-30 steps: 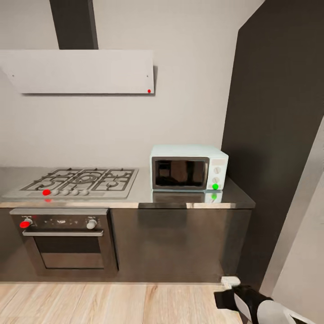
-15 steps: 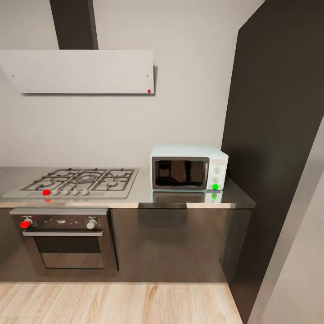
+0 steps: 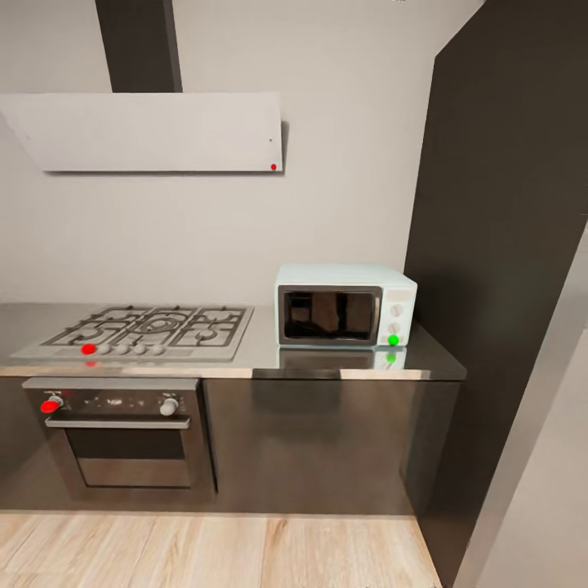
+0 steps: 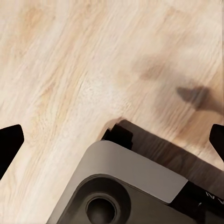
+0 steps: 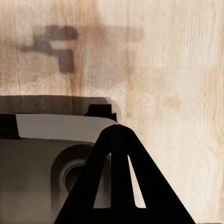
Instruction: In the kitchen, take the popcorn bag from the countertop, put it into the microwave, and heat it until the popcorn is cooked so the cooked popcorn ends up inside the bag.
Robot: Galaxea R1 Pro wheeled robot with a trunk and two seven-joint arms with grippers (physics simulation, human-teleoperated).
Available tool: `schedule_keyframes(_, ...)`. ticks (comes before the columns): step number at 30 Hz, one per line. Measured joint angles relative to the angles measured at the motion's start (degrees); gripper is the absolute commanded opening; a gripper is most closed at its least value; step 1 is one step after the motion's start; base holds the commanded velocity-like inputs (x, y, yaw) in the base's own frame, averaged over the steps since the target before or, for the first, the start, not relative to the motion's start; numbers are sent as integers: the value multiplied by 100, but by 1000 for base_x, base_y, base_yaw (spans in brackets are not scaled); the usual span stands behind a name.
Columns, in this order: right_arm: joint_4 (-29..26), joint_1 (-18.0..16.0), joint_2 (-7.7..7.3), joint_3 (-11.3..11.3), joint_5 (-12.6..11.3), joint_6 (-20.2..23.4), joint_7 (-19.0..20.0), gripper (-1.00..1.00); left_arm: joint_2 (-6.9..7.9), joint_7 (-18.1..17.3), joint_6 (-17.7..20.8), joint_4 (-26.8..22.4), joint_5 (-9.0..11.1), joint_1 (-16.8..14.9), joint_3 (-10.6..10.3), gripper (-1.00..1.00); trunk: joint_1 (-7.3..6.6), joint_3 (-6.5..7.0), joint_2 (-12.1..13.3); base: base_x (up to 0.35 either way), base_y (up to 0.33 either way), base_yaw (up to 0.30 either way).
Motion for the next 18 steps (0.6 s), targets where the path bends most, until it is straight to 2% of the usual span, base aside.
schedule_keyframes(2, -31, -2, 25, 16, 51, 9, -2, -100, 12, -6, -16, -99, -67, -1, -29, 100, 0, 0, 0, 0, 0, 0)
schedule_keyframes(14, -32, -1, 26, 37, 94, 18, -4, -100, 12, -6, -17, -102, -66, 0, -26, 100, 0, 0, 0, 0, 0, 0)
schedule_keyframes(15, -34, -1, 111, 76, 186, 21, -4, -100, 12, -6, -17, -102, -65, 0, -27, 100, 0, 0, 0, 0, 0, 0)
schedule_keyframes(16, -36, -1, 393, 114, 272, 13, -6, -100, 12, -6, -17, -102, -66, 0, -25, 100, 0, 0, 0, 0, 0, 0)
schedule_keyframes(17, -37, -1, 542, 114, 286, 8, -5, -100, 12, -6, -17, -102, -66, 0, -26, 100, 0, 0, 0, 0, 0, 0)
schedule_keyframes(18, -39, -2, 606, 100, 275, 8, 3, -100, 12, -6, -17, -102, -66, 0, -26, 100, 0, 0, 0, 0, 0, 0)
